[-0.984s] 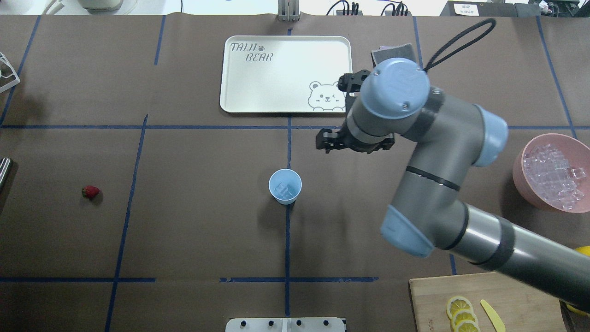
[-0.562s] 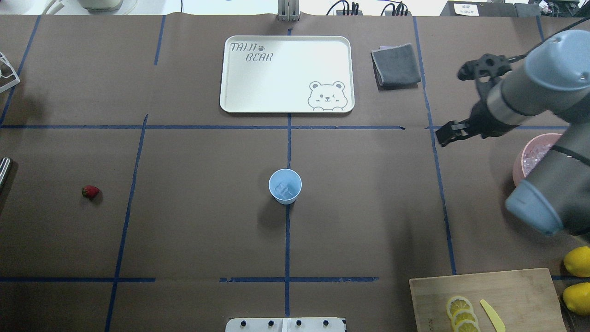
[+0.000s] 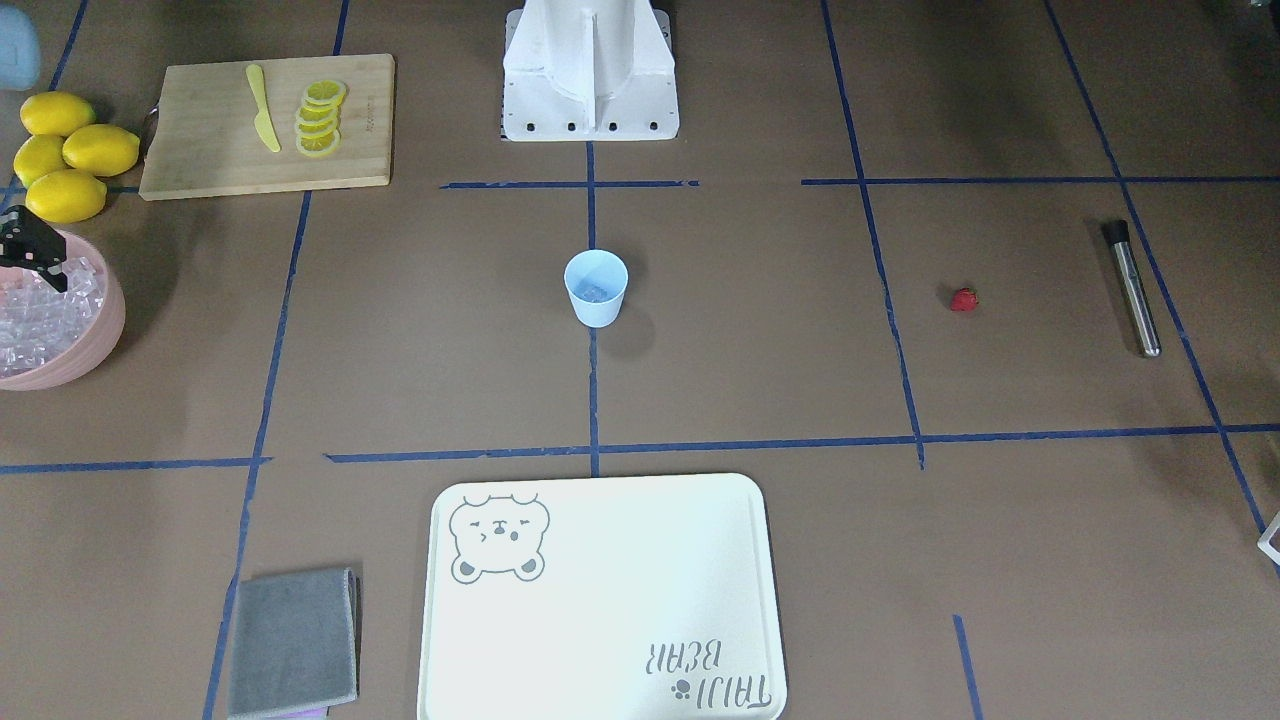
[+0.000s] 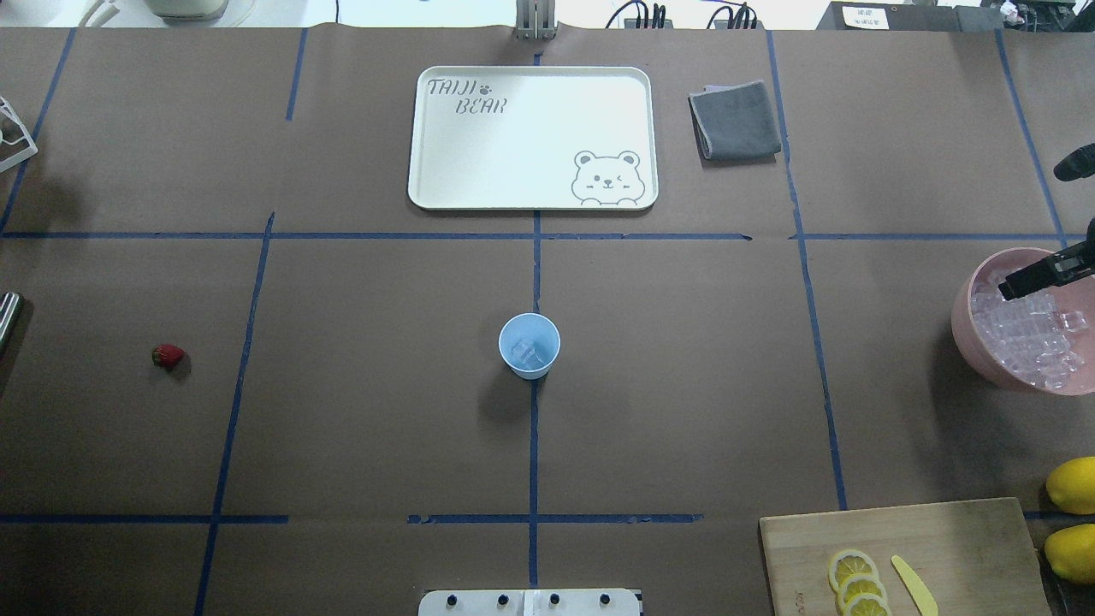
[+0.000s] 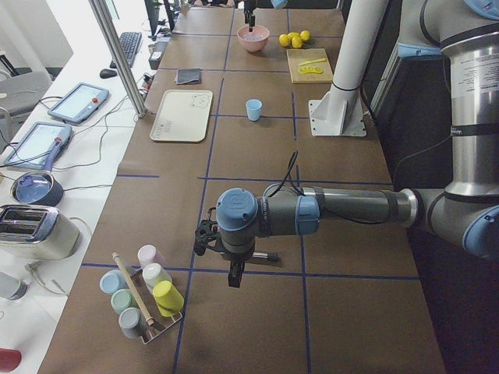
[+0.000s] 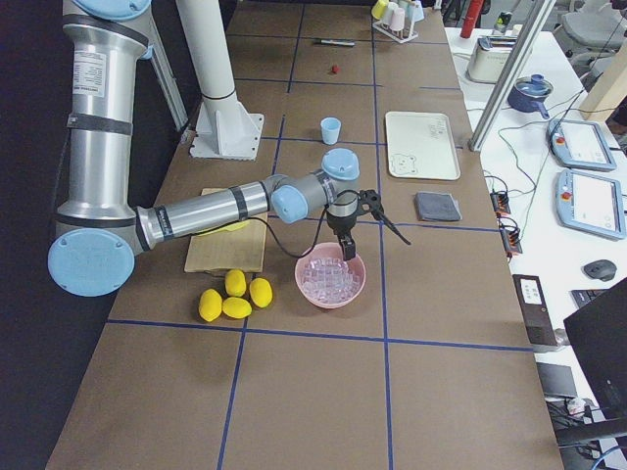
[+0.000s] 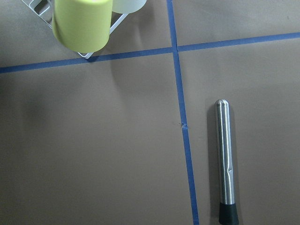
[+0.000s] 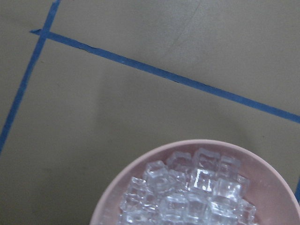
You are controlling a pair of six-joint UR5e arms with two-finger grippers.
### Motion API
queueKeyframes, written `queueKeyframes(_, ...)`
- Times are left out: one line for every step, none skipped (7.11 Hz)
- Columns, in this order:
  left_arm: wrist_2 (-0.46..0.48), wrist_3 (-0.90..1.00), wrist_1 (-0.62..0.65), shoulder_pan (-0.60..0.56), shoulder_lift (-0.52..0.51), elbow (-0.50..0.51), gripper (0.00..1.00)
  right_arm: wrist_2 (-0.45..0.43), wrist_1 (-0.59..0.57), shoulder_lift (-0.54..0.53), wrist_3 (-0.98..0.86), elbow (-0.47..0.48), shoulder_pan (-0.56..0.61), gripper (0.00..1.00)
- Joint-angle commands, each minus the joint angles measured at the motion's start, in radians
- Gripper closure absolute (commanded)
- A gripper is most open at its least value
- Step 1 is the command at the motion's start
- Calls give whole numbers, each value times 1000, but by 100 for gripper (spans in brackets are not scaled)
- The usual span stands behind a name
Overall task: Mash ice and strawberries in cup
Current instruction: 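Grasp a third ice cube from the pink bowl with the right gripper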
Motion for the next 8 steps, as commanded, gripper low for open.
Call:
queueKeyframes(0, 0, 2, -2, 0, -2, 0, -10, 193, -13, 42, -153, 5, 1)
queueKeyframes(0, 0, 1, 0, 0, -1, 0, -36, 229, -12, 46, -184, 2, 2)
queueKeyframes(0, 0, 1, 0, 0, -1, 0, -39, 229, -12, 47, -186, -2, 2)
queueKeyframes(0, 0, 1, 0, 0, -1, 0, -38, 227, -12, 49, -186, -9, 4)
queueKeyframes(0, 0, 1, 0, 0, -1, 0, -39, 229, -12, 82, -186, -34, 7)
queueKeyframes(0, 0, 2, 0, 0, -1, 0, -39, 229, -12, 99, -184, -51, 7)
queueKeyframes(0, 0, 2, 0, 0, 1, 0, -36, 229, -14, 100, -175, -50, 9)
queueKeyframes(0, 0, 2, 0, 0, 1, 0, -36, 229, -20, 98, -169, -50, 11)
